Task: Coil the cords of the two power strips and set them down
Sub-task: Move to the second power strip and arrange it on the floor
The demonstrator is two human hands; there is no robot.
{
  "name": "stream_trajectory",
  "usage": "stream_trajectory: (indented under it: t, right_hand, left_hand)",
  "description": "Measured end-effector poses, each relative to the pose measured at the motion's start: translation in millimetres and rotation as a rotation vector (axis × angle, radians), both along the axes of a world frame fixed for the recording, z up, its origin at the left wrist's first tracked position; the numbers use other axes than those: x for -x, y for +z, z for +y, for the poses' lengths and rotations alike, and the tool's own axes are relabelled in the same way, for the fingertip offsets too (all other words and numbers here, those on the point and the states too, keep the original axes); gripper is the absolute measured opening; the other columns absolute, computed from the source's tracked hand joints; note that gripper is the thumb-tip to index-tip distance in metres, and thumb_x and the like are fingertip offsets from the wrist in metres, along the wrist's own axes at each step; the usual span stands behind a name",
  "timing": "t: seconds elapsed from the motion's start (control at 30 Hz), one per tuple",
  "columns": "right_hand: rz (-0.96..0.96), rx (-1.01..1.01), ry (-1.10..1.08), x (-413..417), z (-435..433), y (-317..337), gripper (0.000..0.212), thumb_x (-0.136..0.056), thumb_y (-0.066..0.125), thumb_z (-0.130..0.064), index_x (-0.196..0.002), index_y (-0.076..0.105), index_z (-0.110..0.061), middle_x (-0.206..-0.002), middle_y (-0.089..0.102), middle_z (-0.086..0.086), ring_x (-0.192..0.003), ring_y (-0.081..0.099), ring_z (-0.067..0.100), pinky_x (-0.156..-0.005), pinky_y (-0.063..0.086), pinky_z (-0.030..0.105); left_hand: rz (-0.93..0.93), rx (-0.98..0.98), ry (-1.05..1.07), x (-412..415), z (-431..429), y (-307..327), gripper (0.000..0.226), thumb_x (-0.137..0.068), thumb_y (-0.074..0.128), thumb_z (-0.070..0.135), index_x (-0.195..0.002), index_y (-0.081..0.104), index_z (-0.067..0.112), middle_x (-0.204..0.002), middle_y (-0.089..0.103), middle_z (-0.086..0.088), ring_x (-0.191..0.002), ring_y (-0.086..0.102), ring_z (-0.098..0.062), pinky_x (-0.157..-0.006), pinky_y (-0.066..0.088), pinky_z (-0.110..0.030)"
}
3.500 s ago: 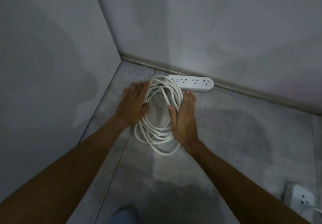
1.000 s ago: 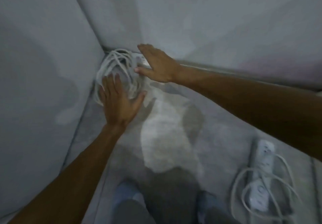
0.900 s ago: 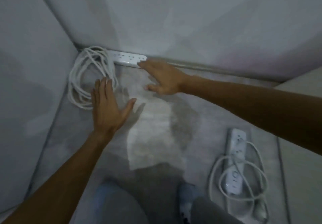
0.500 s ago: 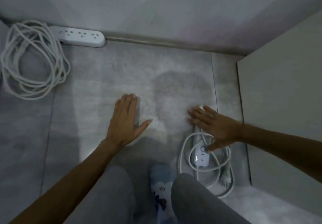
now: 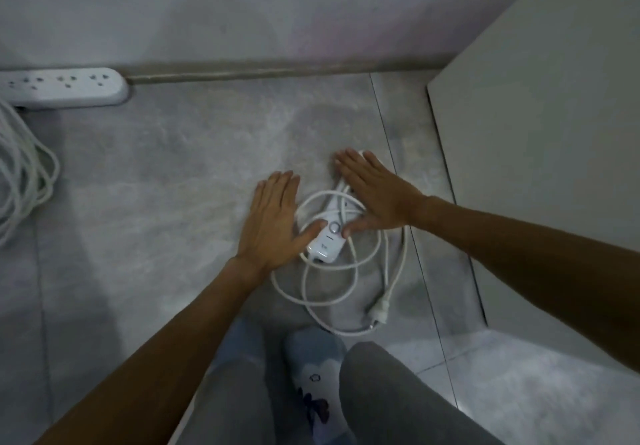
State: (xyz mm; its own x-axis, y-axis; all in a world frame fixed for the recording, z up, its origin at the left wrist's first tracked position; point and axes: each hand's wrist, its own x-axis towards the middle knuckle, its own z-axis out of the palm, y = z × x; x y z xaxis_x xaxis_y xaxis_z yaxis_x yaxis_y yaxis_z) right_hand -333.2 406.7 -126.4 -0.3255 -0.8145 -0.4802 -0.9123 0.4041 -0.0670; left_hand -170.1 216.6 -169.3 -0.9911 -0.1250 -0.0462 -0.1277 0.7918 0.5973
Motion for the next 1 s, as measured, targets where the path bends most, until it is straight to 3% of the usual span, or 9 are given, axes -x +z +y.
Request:
stream_trajectory:
  t: [0.17,0.33,0.37,0.43,0.53,0.77,1.0]
  right_hand:
    - [-0.019,0.1,-0.288,17.8,-32.4,-12.7,0.133,-0.066,0.029,-0.095,-0.155,0.004,0.0,-0.164,-0.001,0.018,-0.152,-0.007,0.031,-0.123,-0.003,0.049]
    - [-0.01,0.163,-0.424,20.9,-52.4,-13.6,0.133,-0.061,0.026,-0.098,-0.154,0.015,-0.004,-0.164,0.004,0.019,-0.151,-0.004,0.035,-0.12,-0.003,0.052]
    - [-0.012,0.154,-0.435,21.3,-54.7,-12.7,0.134,-0.06,0.027,-0.099,-0.154,0.014,-0.004,-0.164,0.003,0.018,-0.151,-0.004,0.034,-0.121,-0.003,0.053]
    - [-0.018,0.125,-0.46,23.1,-57.7,-11.7,0.135,-0.061,0.032,-0.098,-0.155,0.009,-0.004,-0.164,-0.003,0.018,-0.151,-0.008,0.034,-0.121,-0.005,0.052]
    - [-0.004,0.094,-0.469,23.7,-58.2,-10.6,0.138,-0.06,0.033,-0.098,-0.155,0.004,-0.002,-0.164,-0.007,0.019,-0.151,-0.01,0.033,-0.122,-0.003,0.053]
    - [0.012,0.145,-0.554,18.6,-63.5,-14.5,0.136,-0.064,0.039,-0.094,-0.155,0.003,0.0,-0.163,-0.004,0.021,-0.151,-0.007,0.035,-0.122,0.0,0.054]
    - [0.035,0.33,-0.668,-5.9,-41.7,-20.0,0.1,-0.085,0.059,-0.062,-0.153,0.019,-0.001,-0.162,0.01,0.023,-0.15,0.007,0.04,-0.121,0.012,0.056]
  left_hand:
    - [-0.013,-0.065,0.001,29.0,-15.2,-4.8,0.09,-0.081,0.057,0.065,-0.134,0.048,-0.007,-0.135,0.053,-0.026,-0.129,0.047,-0.041,-0.111,0.035,-0.052]
    - [0.034,-0.257,0.063,34.9,-25.2,4.4,0.052,-0.077,0.076,0.03,-0.115,0.053,0.002,-0.11,0.054,-0.012,-0.104,0.053,-0.026,-0.087,0.047,-0.043]
    - [0.032,-0.291,0.073,32.5,-24.3,4.1,0.051,-0.078,0.075,0.027,-0.117,0.052,0.003,-0.114,0.053,-0.011,-0.107,0.052,-0.024,-0.088,0.047,-0.042]
    - [0.025,-0.25,0.046,24.7,-18.0,-1.7,0.063,-0.08,0.073,0.028,-0.131,0.046,0.002,-0.133,0.049,-0.015,-0.129,0.044,-0.03,-0.105,0.042,-0.045]
    - [0.06,-0.107,0.02,7.5,-1.4,-4.8,0.085,-0.083,0.068,0.038,-0.146,0.032,-0.003,-0.155,0.029,-0.021,-0.149,0.016,-0.035,-0.121,0.019,-0.043]
    - [-0.002,-0.074,-0.035,-8.7,22.7,-1.8,0.091,-0.092,0.046,0.057,-0.155,0.007,0.004,-0.165,0.002,-0.013,-0.152,-0.006,-0.023,-0.123,0.006,-0.045]
    - [-0.03,0.105,-0.039,31.9,-0.5,-8.3,0.102,-0.085,0.043,0.069,-0.154,0.013,0.001,-0.162,0.007,-0.02,-0.151,0.002,-0.032,-0.122,0.007,-0.05]
